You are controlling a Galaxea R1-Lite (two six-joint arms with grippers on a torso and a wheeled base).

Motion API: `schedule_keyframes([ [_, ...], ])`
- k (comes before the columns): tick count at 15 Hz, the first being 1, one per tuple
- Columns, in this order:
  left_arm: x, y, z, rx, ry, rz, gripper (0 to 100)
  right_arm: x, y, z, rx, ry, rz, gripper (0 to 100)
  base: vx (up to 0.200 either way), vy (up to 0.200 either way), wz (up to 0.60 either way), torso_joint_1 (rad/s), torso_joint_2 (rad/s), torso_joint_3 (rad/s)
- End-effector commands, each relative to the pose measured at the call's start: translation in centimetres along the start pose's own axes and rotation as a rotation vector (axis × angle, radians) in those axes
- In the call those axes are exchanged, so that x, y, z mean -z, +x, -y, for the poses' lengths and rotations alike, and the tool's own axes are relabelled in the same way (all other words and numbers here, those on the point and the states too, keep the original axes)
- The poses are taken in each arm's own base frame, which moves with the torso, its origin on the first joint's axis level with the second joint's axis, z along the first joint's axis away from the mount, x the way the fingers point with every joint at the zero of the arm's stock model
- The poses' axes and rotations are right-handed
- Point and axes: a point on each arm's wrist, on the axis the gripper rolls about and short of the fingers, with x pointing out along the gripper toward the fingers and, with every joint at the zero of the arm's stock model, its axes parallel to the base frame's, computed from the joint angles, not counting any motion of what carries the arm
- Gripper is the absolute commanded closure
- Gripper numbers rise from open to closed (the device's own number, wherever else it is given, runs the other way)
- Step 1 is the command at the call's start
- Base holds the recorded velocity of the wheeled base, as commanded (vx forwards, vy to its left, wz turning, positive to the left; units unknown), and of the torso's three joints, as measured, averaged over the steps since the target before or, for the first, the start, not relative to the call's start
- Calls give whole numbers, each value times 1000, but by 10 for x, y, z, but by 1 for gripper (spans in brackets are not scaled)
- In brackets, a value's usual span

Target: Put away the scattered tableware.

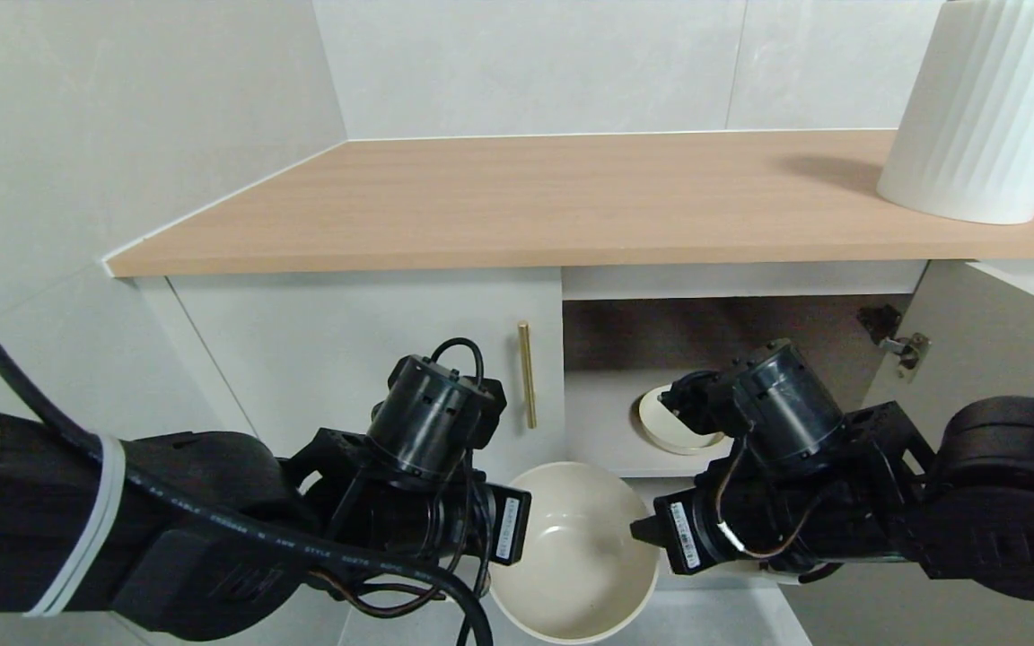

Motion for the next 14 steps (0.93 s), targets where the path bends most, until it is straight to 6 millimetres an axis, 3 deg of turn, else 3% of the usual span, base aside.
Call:
schedule_keyframes([
  [1,0,0,0,-1,0,-2,100,1,2,0,2,-2,-8,100,0,0,0,0,0,0],
  [9,2,1,-1,-3,2,-7,100,3,3,-2,13,-11,-9,100,0,0,0,0,0,0],
  [10,2,1,-1,-3,1,-7,0,3,3,-2,13,-11,-9,100,0,0,0,0,0,0],
  [14,1,-1,-1,-11,-4,4,0,3,16,6,66,12,-22,100,0,0,0,0,0,0],
])
